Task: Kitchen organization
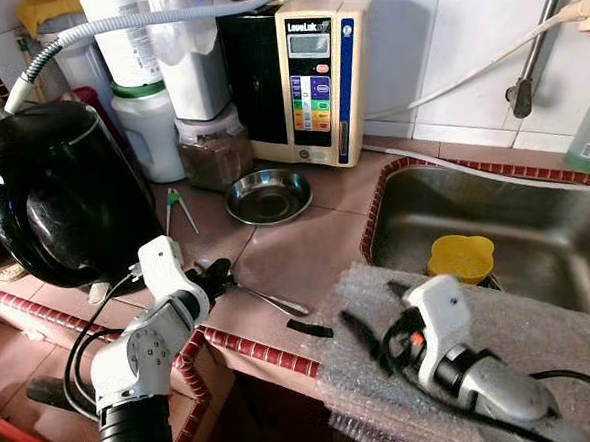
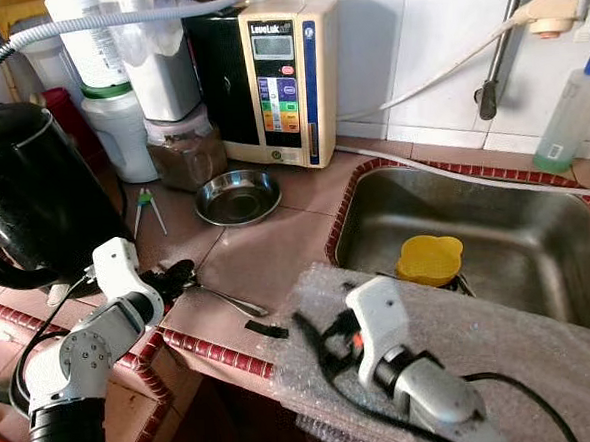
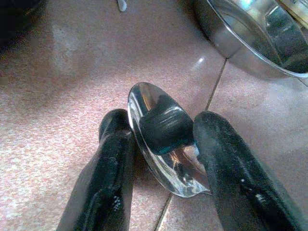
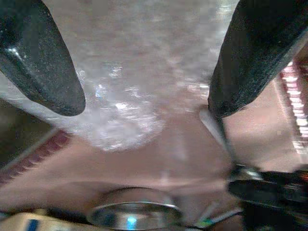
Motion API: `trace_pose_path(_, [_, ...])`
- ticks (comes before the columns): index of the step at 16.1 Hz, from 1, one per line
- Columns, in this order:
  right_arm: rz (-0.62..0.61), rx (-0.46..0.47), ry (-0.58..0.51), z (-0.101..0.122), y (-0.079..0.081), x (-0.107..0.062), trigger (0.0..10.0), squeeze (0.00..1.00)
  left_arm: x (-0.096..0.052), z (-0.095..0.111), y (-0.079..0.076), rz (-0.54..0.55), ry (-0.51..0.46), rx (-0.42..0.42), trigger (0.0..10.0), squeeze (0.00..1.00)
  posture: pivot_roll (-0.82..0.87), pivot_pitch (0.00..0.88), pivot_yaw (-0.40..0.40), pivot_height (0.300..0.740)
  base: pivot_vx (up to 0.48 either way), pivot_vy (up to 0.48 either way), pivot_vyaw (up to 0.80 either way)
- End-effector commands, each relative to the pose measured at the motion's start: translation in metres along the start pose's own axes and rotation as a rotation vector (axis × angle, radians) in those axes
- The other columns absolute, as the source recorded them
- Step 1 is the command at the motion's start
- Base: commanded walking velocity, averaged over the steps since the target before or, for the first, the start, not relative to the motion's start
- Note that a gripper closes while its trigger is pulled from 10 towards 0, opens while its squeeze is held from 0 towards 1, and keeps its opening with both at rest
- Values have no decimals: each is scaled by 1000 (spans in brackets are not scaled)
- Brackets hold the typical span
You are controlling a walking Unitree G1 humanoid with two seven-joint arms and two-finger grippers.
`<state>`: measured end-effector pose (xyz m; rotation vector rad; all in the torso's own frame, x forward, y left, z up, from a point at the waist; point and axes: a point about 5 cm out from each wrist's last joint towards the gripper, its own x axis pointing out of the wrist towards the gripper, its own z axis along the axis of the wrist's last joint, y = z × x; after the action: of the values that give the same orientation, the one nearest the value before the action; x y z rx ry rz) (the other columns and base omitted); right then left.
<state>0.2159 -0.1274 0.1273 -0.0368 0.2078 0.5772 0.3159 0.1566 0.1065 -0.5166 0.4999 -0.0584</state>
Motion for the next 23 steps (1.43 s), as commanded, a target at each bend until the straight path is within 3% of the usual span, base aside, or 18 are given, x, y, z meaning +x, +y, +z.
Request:
trace_pose_path(1, [36, 8, -17, 5, 5, -2, 10000, 0, 7, -21, -11, -59, 109, -24, 0, 0, -21, 0, 87, 740, 0, 0, 0])
trace_pose_path(16, [57, -2, 12, 3, 2, -4, 10000, 0, 15, -10, -17, -82, -8, -118, 0, 0, -24, 0, 83, 740, 0, 0, 0])
trace_pose_path(23, [63, 12, 10, 2, 2, -4, 10000, 0, 15, 14, -31, -154, -172, -65, 0, 0, -23, 0, 86, 740, 0, 0, 0])
